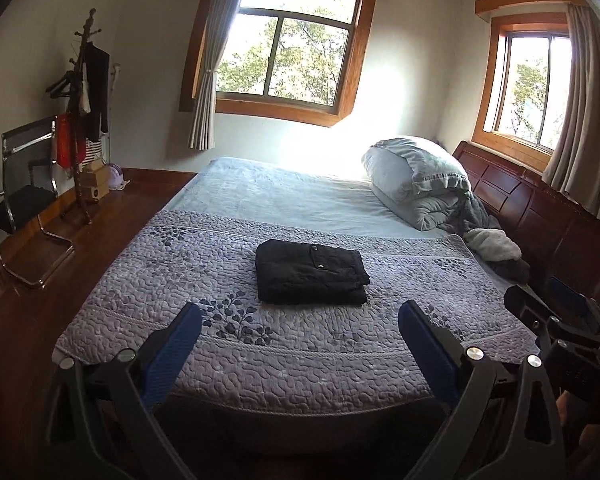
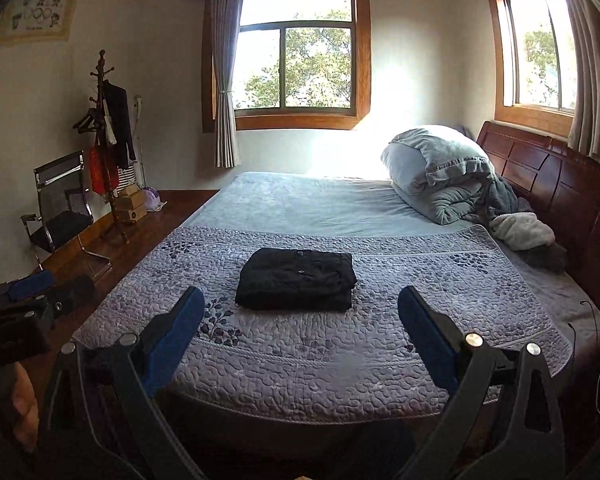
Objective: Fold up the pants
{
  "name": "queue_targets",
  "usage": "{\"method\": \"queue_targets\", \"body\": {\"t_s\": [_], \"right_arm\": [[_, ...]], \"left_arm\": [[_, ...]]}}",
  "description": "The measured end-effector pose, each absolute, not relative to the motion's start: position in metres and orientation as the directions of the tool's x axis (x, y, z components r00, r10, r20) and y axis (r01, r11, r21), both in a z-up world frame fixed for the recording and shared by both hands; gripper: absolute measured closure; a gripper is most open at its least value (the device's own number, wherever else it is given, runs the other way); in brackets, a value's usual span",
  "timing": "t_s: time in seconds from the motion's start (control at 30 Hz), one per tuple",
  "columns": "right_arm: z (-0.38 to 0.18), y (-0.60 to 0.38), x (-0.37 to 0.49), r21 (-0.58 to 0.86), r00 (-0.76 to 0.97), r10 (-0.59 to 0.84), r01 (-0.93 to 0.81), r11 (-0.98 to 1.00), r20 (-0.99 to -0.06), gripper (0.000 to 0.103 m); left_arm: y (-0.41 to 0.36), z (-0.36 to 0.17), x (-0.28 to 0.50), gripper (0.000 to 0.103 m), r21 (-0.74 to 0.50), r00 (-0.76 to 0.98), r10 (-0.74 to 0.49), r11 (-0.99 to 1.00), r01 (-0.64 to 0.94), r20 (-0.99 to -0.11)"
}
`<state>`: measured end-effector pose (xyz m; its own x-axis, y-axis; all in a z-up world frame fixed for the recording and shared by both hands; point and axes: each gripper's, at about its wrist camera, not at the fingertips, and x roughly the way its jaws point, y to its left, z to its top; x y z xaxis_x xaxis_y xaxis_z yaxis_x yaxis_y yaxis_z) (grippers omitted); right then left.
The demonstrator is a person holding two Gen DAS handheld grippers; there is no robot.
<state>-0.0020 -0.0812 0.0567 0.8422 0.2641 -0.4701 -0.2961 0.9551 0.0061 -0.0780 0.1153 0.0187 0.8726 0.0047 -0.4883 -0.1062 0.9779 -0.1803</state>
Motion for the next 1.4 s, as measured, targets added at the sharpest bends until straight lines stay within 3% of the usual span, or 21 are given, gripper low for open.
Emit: {"method": "queue_targets", "body": {"t_s": [0.67,1.4], "right_arm": [[0.048,-0.077,0.002,-0.017,0.851,0.26,-0.3,0.954,-0.456,0.006],[0.043,-0.071,0.007,-0.012,0.84,0.281,-0.323,0.946,-0.464,0.006]], "left_arm": [[0.104,0.01,-0.06,0.004,-0.173,0.861,-0.036,0.983,-0.061,-0.508],[0.098,0.014,-0.055,0.004,-0.136,0.865,0.007,0.987,-0.087,-0.502]]}}
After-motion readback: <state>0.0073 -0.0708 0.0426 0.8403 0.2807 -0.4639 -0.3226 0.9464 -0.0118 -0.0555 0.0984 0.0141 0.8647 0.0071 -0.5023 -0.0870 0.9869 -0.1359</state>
